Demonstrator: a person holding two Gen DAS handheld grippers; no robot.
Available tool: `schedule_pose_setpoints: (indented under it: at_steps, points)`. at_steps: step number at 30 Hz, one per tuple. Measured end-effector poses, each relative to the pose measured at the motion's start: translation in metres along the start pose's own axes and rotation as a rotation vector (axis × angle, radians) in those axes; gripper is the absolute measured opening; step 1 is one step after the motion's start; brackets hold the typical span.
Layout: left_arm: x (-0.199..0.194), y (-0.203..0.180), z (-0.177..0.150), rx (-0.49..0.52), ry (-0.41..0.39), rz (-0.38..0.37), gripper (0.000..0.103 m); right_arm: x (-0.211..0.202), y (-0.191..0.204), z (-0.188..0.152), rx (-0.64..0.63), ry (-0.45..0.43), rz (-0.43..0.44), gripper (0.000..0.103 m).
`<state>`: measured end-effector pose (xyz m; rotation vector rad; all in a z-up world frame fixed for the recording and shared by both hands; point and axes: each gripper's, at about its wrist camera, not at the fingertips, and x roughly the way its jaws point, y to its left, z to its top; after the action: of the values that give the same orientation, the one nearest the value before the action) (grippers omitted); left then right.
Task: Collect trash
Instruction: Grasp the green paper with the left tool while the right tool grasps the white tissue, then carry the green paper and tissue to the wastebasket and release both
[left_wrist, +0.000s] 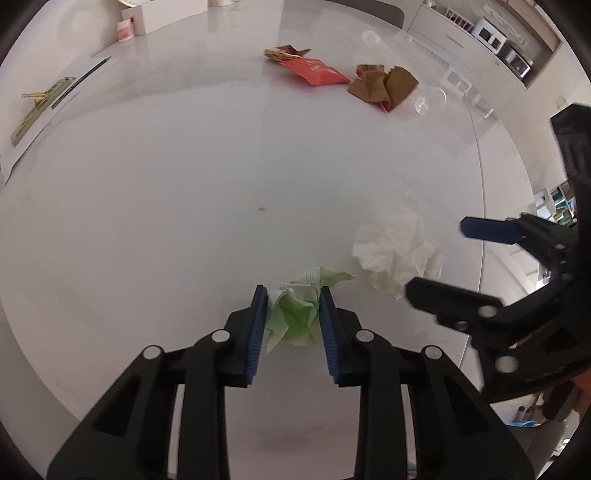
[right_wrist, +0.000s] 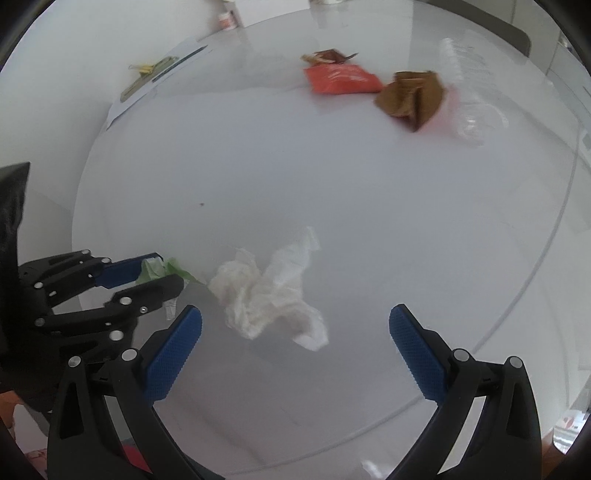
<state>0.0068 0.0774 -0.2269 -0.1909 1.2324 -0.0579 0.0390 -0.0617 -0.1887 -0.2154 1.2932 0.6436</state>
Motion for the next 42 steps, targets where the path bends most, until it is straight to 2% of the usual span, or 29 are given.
schedule_pose_setpoints:
  at_steps: [2,7,9,11,16,20,26,31,36,42]
  points:
    - [-0.007,0.006,0.0,-0.015,-0.004,-0.002,0.028,0.005,0.007,0.003,-0.016,-0.002,-0.009,0.1]
    - [-0.022,0.014,-0.001,-0.026,-0.016,0.002,0.028,0.013,0.014,0.007,-0.032,0.02,-0.037,0.053]
    - [-0.026,0.015,-0.001,-0.03,-0.019,-0.001,0.028,0.012,0.017,0.006,-0.044,0.019,-0.041,0.041]
    - [-0.03,0.014,-0.001,-0.031,-0.023,0.001,0.028,0.009,0.016,0.005,-0.04,0.017,-0.029,0.034]
    - [-0.039,0.0,-0.007,-0.002,-0.025,-0.003,0.028,-0.014,0.011,-0.008,-0.021,-0.011,-0.02,0.032]
    - [-0.052,-0.027,-0.019,0.043,-0.034,-0.018,0.028,-0.048,0.001,-0.028,0.004,-0.051,-0.024,0.032]
    - [-0.071,-0.08,-0.046,0.117,-0.038,-0.047,0.028,-0.108,-0.019,-0.086,0.051,-0.089,-0.049,0.033]
    - [-0.087,-0.125,-0.074,0.168,-0.031,-0.071,0.028,-0.142,-0.03,-0.139,0.086,-0.094,-0.065,0.033]
    - [-0.103,-0.163,-0.105,0.229,-0.032,-0.069,0.028,-0.163,-0.035,-0.192,0.122,-0.107,-0.066,0.034]
    - [-0.114,-0.201,-0.138,0.279,-0.025,-0.089,0.028,-0.178,-0.045,-0.238,0.16,-0.122,-0.062,0.035]
